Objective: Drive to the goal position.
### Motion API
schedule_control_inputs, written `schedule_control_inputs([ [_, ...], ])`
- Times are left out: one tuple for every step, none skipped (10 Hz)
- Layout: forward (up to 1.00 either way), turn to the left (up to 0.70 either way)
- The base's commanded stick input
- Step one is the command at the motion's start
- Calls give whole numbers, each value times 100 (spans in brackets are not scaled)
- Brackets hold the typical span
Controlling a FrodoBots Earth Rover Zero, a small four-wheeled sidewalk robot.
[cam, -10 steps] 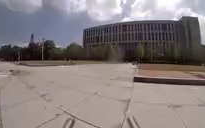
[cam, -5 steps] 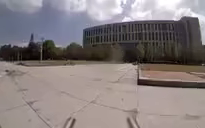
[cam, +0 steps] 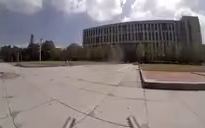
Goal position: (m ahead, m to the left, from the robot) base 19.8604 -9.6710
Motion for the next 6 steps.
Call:
schedule_control_inputs([
  [70, 0],
  [70, 0],
  [70, 0],
  [70, 0],
  [70, 0],
  [70, 0],
])
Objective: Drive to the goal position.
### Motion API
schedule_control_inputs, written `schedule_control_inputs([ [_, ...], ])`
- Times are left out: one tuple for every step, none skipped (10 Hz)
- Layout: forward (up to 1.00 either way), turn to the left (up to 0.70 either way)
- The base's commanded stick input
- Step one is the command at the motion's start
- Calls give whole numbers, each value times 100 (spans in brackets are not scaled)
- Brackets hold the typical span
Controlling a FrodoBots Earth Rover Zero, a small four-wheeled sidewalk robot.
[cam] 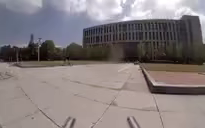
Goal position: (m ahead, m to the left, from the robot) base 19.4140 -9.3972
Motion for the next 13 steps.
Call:
schedule_control_inputs([
  [70, 0],
  [70, 0],
  [70, 0],
  [70, 0],
  [70, 0],
  [70, 0],
  [70, 0],
  [70, 0],
  [70, 0],
  [70, 0],
  [70, 0],
  [70, 0],
  [70, 0],
])
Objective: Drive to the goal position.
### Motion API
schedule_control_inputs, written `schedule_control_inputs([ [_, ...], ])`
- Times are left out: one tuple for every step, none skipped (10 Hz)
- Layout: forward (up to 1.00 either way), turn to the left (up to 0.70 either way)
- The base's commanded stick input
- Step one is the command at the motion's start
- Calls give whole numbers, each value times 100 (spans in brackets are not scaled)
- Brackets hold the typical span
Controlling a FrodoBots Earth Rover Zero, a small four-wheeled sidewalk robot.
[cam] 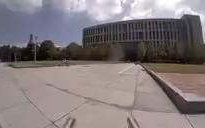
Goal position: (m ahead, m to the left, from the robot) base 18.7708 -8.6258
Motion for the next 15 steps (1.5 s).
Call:
schedule_control_inputs([
  [70, 0],
  [70, 0],
  [70, 0],
  [70, 0],
  [70, 0],
  [70, 0],
  [70, 0],
  [70, 0],
  [70, 0],
  [70, 0],
  [70, 0],
  [70, 0],
  [70, 0],
  [70, 0],
  [70, 0],
])
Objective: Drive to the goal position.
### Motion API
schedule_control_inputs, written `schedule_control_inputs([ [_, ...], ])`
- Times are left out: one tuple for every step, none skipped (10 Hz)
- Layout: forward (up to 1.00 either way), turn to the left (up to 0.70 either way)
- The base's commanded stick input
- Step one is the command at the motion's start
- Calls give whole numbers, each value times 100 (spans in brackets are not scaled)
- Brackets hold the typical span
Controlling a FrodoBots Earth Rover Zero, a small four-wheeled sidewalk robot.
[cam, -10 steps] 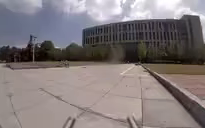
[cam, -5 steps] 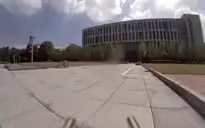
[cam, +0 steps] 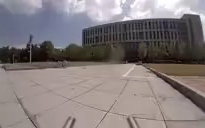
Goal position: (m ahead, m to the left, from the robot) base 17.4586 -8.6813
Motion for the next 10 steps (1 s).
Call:
schedule_control_inputs([
  [70, 0],
  [70, 0],
  [70, 0],
  [70, 0],
  [70, 0],
  [70, 0],
  [70, 0],
  [70, 0],
  [70, 0],
  [70, 0],
])
